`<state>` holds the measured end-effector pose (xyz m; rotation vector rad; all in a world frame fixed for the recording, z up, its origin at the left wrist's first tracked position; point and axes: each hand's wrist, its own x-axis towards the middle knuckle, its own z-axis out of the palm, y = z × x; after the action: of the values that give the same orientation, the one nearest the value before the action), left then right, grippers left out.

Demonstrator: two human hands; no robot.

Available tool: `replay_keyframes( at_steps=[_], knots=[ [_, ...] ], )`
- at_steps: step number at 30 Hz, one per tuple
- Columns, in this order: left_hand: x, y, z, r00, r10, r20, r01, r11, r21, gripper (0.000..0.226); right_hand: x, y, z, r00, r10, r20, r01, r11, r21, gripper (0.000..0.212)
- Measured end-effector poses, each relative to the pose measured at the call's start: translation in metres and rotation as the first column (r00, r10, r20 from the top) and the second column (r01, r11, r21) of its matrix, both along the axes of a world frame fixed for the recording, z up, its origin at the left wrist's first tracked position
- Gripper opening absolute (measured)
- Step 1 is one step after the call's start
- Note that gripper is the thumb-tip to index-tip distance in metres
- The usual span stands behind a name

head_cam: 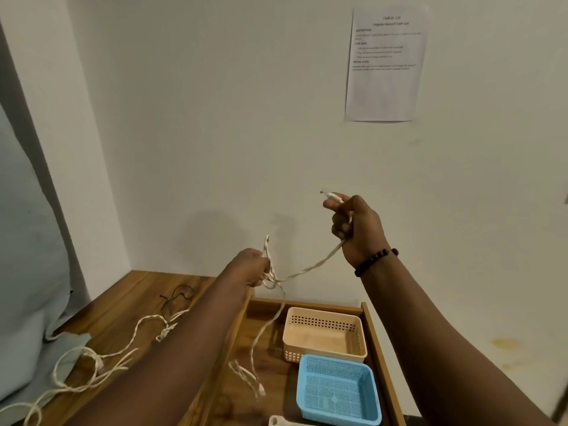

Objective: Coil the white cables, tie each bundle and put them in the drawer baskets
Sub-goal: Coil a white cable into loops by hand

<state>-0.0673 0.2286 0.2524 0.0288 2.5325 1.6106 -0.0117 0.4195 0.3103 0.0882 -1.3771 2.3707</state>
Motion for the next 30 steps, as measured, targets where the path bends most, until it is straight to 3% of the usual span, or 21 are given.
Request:
replay_keyframes(
  at_steps=[2,4,6,7,10,11,14,16,18,21,26,30],
  knots=[
    [-0.001,-0.005,0.008,0.994,-0.053,-0.097,0.051,0.998,-0.021,0.012,0.002,-0.001,-0.001,0.999,0.037,0.021,-0.040,0.981,0.188,0.032],
    [0.000,-0.008,0.015,0.983,-0.169,-0.073,0.170,0.985,0.011,0.018,0.003,-0.002,-0.003,0.999,0.036,0.025,-0.043,0.911,0.411,0.029],
    [0.002,-0.010,0.017,0.960,-0.273,-0.063,0.278,0.955,0.104,0.029,0.004,0.000,-0.005,1.000,0.024,0.019,-0.030,0.848,0.529,0.029],
    [0.003,-0.009,0.019,0.955,-0.272,-0.119,0.287,0.948,0.135,0.034,0.003,0.003,-0.005,1.000,0.022,0.009,-0.023,0.818,0.575,0.030],
    [0.011,-0.004,0.032,0.926,-0.066,-0.371,0.179,0.944,0.278,0.034,0.003,0.011,-0.007,0.998,0.057,-0.026,-0.019,0.668,0.744,0.026],
    [0.015,-0.002,0.038,0.911,-0.083,-0.403,0.210,0.937,0.281,0.036,0.003,0.013,-0.007,0.996,0.085,-0.031,-0.030,0.630,0.776,0.025],
    [0.030,0.012,0.053,0.844,-0.366,-0.391,0.404,0.914,0.018,0.049,0.003,0.009,-0.003,0.986,0.162,-0.045,-0.070,0.635,0.769,0.024],
    [0.038,0.020,0.063,0.834,-0.427,-0.350,0.441,0.896,-0.043,0.041,0.003,0.007,0.001,0.986,0.164,-0.040,-0.084,0.681,0.728,0.027],
    [0.040,0.022,0.070,0.864,-0.448,-0.230,0.473,0.879,0.066,0.037,0.004,0.008,0.002,0.989,0.147,-0.024,-0.089,0.708,0.701,0.034],
    [0.040,0.019,0.072,0.830,-0.552,-0.079,0.547,0.778,0.310,0.032,0.008,0.014,-0.002,0.991,0.135,-0.020,-0.086,0.729,0.680,0.036],
    [0.054,0.028,0.069,0.862,-0.506,-0.008,0.460,0.777,0.430,0.031,0.012,0.015,-0.008,0.995,0.098,-0.038,-0.050,0.760,0.648,0.037],
    [0.068,0.032,0.078,0.832,-0.554,-0.029,0.466,0.670,0.578,0.025,0.016,0.010,-0.012,0.997,0.059,-0.052,-0.012,0.760,0.649,0.025]
  ],
)
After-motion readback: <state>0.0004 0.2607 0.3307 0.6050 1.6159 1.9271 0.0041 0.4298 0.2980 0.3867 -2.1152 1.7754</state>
